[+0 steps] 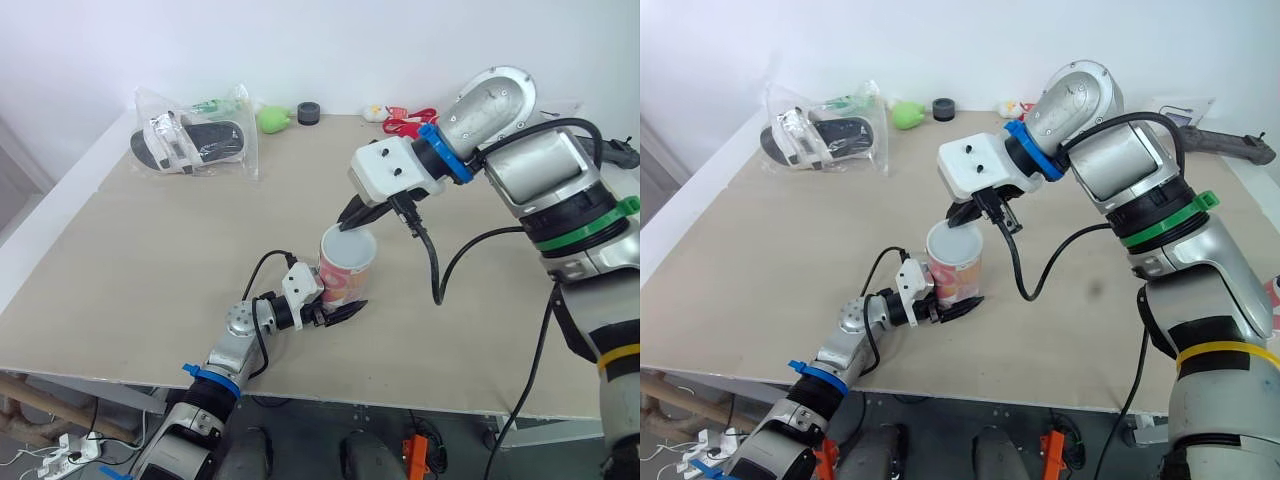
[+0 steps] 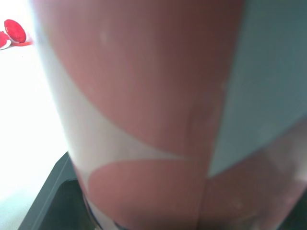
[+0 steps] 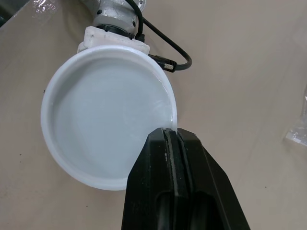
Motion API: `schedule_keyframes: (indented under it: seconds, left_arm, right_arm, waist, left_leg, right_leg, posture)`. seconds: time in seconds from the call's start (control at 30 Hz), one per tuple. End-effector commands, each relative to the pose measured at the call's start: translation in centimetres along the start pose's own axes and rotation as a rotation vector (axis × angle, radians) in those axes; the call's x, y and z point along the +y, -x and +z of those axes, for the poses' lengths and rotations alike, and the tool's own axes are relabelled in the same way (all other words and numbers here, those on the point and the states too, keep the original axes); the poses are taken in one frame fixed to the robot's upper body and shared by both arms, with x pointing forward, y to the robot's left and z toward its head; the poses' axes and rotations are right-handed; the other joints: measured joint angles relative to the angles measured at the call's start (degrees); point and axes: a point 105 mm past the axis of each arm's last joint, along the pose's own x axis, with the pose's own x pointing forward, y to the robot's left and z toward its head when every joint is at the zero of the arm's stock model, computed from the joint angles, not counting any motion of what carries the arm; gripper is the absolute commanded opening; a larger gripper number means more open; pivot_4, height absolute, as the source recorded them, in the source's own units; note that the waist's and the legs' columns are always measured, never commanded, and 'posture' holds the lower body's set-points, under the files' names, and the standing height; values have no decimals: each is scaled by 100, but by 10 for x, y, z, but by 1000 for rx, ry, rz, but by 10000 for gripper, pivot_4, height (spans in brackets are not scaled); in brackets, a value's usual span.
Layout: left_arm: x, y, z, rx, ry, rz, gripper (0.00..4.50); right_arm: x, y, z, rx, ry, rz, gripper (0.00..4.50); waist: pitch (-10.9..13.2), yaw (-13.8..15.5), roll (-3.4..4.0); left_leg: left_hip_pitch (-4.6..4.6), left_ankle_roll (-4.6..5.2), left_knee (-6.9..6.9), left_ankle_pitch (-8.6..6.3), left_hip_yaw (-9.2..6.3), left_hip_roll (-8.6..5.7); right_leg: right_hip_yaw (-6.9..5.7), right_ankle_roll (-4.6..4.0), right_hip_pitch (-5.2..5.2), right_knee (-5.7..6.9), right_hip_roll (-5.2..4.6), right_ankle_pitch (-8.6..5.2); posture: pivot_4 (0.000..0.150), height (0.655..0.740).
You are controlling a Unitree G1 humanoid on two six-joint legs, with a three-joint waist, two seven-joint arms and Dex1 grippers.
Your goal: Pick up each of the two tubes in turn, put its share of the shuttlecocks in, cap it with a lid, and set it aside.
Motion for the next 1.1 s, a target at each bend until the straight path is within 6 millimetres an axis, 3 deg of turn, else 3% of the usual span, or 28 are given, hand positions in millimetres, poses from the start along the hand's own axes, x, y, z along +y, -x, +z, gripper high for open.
schedule_keyframes:
  seconds: [0.03, 0.07, 0.17, 0.27, 0.3, 0.33, 0.43, 0.5, 0.53, 0.6, 0.83, 0.97, 1.1]
  left_arm:
    - [-2, 8, -20, 65, 49, 22, 31551]
    - [-2, 9, -20, 65, 50, 23, 31551]
    - [-2, 9, -20, 65, 50, 23, 31551]
    - [-2, 9, -20, 65, 51, 23, 31551]
    - [-2, 9, -20, 65, 50, 22, 31551]
    - [-2, 9, -20, 65, 50, 23, 31551]
    - [-1, 9, -20, 65, 49, 24, 31551]
    - [-1, 9, -20, 65, 50, 24, 31551]
    - [-1, 9, -20, 64, 51, 25, 31551]
    - [-1, 9, -20, 64, 51, 26, 31551]
    - [-1, 9, -20, 64, 51, 25, 31551]
    - [-1, 9, -19, 65, 51, 24, 31551]
    - [0, 8, -19, 64, 49, 24, 31551]
  right_arm:
    - [9, -3, -6, 35, 6, 54, 719]
    - [9, -4, -6, 35, 8, 54, 719]
    - [9, -5, -6, 36, 12, 53, 10162]
    - [7, -4, -4, 28, 15, 43, 23734]
    - [6, -3, -2, 22, 17, 36, 31278]
    - [4, -1, 0, 15, 19, 25, 35561]
    - [-2, 5, 7, -7, 25, -8, 44681]
    - [-4, 10, 12, -20, 24, -21, 44681]
    - [-3, 12, 16, -36, 22, -21, 43034]
    - [-1, 15, 22, -67, 15, -13, 35175]
    - [10, 10, 28, -112, -14, 36, 1085]
    - [14, 5, 27, -116, -30, 57, 434]
    - [17, -14, 19, -126, -63, 79, 434]
  waist:
    - [0, 1, 0]
    - [0, 1, 0]
    - [-1, -2, -1]
    - [-2, -5, -2]
    - [-2, -5, -3]
    - [-3, -5, -3]
    - [-3, -5, -3]
    - [-2, -5, -3]
    - [-2, -6, -3]
    - [-1, -5, -3]
    - [-1, -8, -3]
    - [-1, -8, -4]
    - [-1, -9, -4]
  left_leg:
    - [0, 0, 0, 0, 0, 0]
    - [0, 0, 0, 0, 0, 0]
    - [0, 0, 0, 0, 0, 0]
    - [2, 0, -1, 0, 0, 1]
    - [3, 0, -1, 0, 0, 2]
    - [3, 0, -1, 0, 0, 2]
    - [3, 0, -1, 0, 0, 2]
    - [3, 0, -1, 0, 0, 2]
    - [2, 0, -1, 0, 0, 2]
    - [-1, 0, -1, 0, 0, 1]
    - [-2, 0, -2, 0, 0, 2]
    - [-2, 0, -2, 0, 0, 2]
    - [-2, 0, -2, 0, 0, 3]
  right_leg:
    - [0, 0, 0, 0, 0, 0]
    - [0, 0, 0, -1, -1, 0]
    - [0, 1, 1, -1, -1, -1]
    - [-1, 0, 2, -2, 1, -1]
    - [-1, -1, 2, -2, 1, -1]
    - [-1, -1, 2, -2, 1, -1]
    - [0, -1, 2, -2, 0, 0]
    - [-1, -1, 1, -2, 1, 0]
    - [-1, -2, 1, -2, 1, 0]
    - [-1, -2, -3, -2, 0, 0]
    - [0, -2, -5, -2, 1, 0]
    - [0, -2, -5, -2, 1, 0]
    - [0, -2, -6, -2, 2, 0]
  posture:
    - [1500, 7400]
    - [1500, 7400]
    - [1500, 7400]
    - [1500, 7400]
    - [1500, 7400]
    - [1500, 7400]
    - [1500, 7400]
    - [1500, 7400]
    - [1500, 7400]
    - [1500, 7400]
    - [1500, 7400]
    - [1500, 7400]
    - [1500, 7400]
